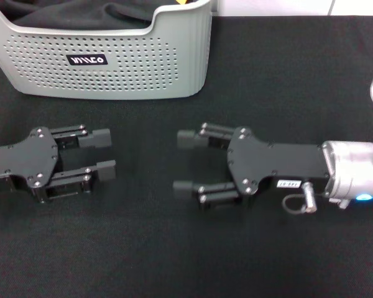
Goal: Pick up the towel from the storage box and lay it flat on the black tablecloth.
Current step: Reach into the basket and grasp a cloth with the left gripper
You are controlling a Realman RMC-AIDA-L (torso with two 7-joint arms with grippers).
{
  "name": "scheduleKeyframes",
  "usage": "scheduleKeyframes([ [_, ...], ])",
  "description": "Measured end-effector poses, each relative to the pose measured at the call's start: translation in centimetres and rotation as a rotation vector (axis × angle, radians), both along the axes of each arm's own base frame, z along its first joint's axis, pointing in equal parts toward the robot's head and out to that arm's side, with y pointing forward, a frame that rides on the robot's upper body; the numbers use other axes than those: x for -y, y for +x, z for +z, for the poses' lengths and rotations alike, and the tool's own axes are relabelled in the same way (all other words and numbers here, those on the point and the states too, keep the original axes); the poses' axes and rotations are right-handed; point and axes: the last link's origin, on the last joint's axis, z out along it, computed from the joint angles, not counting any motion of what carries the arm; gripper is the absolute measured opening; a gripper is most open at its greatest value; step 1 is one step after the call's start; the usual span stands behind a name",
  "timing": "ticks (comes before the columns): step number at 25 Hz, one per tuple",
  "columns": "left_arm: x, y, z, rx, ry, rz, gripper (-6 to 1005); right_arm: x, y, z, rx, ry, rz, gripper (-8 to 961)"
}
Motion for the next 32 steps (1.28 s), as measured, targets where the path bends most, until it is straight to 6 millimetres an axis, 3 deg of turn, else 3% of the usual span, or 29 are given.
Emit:
scheduleKeyframes([
  [3, -0.7, 0.7, 0.8, -0.006, 0.016, -0.017, 636, -0.3, 0.6, 0.6, -0.032, 0.053, -0.033, 868],
  [7, -3.2, 3.2, 4.0, -0.021, 0.106, -0.041, 636, -0.7, 1.5, 1.5, -0.062, 0.119, -0.085, 868],
  [12, -8.4, 7.3, 8.1, -0.118, 0.33, 0.014, 636, -0.4, 2.4, 1.6, -0.064, 0.135, -0.118, 868],
  [16, -13.5, 10.4, 9.8, -0.257, 0.538, 0.083, 635, 0.4, 3.2, 1.3, -0.066, 0.14, -0.148, 868],
  [22, -18.2, 11.7, 11.4, -0.39, 0.734, 0.211, 636, 1.2, 4.2, 1.1, -0.071, 0.162, -0.181, 869],
  [30, -18.5, 11.7, 11.3, -0.696, 0.795, 0.163, 635, 1.0, 4.9, 1.8, -0.09, 0.213, -0.216, 869],
  [32, -17.1, 11.7, 10.8, -0.923, 0.858, 0.112, 635, 0.8, 5.1, 1.8, -0.084, 0.227, -0.227, 869],
])
